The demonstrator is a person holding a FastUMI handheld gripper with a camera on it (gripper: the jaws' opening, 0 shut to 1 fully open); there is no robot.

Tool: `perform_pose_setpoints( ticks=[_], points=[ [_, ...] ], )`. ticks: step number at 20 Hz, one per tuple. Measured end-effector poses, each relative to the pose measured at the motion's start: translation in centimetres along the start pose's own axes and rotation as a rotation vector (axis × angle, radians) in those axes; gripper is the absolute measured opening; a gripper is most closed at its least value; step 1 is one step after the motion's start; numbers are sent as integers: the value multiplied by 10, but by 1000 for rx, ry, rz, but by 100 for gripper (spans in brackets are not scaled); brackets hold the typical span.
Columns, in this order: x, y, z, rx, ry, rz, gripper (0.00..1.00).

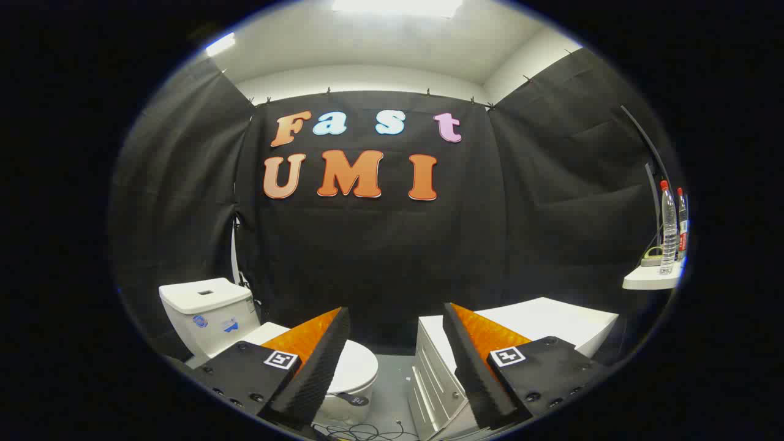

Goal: Open the toilet lid.

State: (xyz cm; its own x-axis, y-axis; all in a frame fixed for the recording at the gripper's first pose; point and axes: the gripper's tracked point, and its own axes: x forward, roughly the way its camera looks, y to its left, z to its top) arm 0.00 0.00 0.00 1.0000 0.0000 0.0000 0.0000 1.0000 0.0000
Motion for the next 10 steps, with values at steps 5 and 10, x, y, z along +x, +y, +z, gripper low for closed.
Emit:
perform_pose_setpoints(
  ticks=[5,10],
  points=[
    [0,3,-1,-8,5,12,98],
    [-1,9,0,-31,1,27,98]
  ],
)
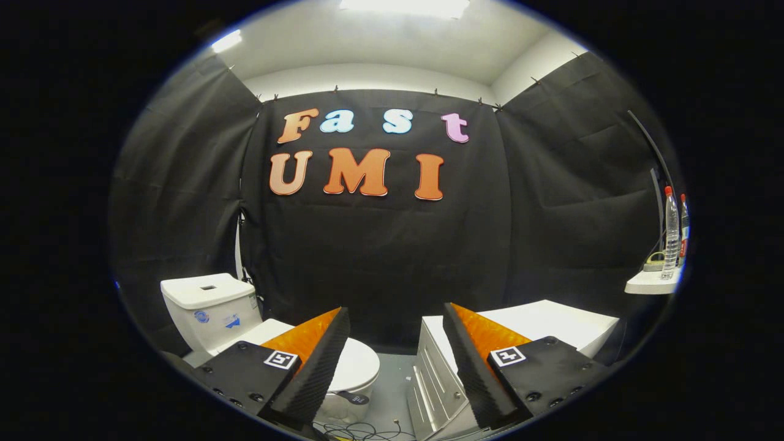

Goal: Open the toilet lid.

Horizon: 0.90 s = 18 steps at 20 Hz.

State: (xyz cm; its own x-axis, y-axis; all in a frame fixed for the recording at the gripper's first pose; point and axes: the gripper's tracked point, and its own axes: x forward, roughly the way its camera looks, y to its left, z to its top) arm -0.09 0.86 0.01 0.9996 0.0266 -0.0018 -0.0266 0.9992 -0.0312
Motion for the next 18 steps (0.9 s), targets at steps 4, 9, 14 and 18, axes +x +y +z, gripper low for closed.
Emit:
perform_pose_setpoints(
  ticks=[4,9,14,18],
  points=[
    [0,3,-1,-10,2,11,98],
    [0,1,0,-17,-3,6,98],
    [-12,-4,44,-7,-154,-24,98],
    [-20,4,41,-27,-172,-29,98]
  ],
)
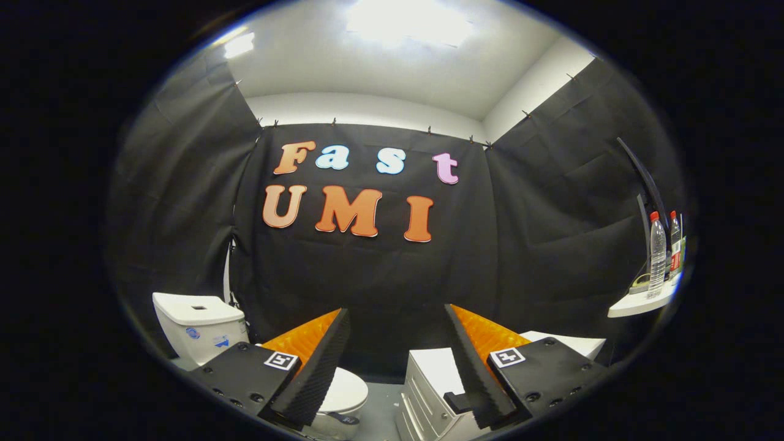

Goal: Open the toilet lid.

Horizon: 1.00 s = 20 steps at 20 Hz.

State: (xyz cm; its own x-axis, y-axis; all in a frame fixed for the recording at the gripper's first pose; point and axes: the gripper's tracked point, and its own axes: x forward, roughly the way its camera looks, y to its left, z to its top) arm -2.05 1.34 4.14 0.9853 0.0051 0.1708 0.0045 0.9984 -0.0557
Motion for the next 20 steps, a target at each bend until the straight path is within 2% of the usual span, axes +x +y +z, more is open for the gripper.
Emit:
perform_pose_setpoints(
  ticks=[2,4,9,11,13,17,20],
  points=[
    [3,15,-9,-4,37,39,98],
    [8,23,-12,23,68,36,98],
    [18,68,-57,212,209,-3,98],
    [26,84,-76,333,221,-36,100],
    [30,104,-110,433,292,-36,98],
    [45,91,-170,469,347,-85,98],
    [35,81,-229,582,476,-142,98]
  ],
)
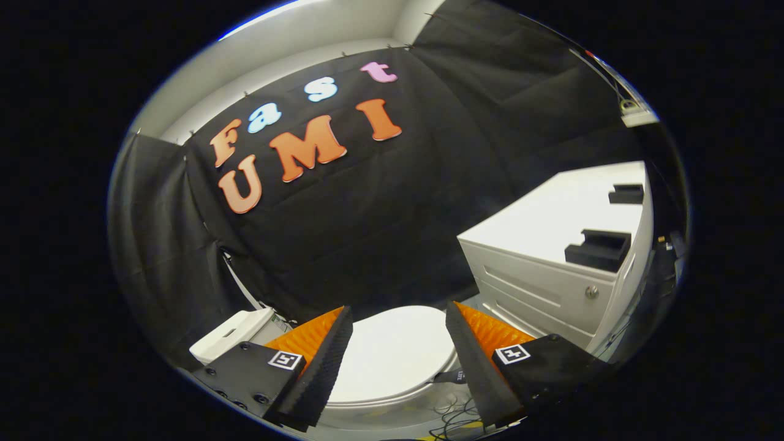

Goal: Open the toilet lid.

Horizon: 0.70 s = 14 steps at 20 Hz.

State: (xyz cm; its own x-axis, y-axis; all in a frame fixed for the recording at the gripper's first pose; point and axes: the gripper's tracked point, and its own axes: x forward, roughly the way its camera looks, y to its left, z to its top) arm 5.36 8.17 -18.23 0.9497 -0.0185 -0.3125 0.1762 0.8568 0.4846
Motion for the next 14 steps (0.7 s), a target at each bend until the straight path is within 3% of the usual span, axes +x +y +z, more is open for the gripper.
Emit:
perform_pose_setpoints(
  ticks=[10,14],
  points=[
    [18,-82,-102,459,262,-214,98],
    [24,-103,-126,671,340,-250,98]
  ],
)
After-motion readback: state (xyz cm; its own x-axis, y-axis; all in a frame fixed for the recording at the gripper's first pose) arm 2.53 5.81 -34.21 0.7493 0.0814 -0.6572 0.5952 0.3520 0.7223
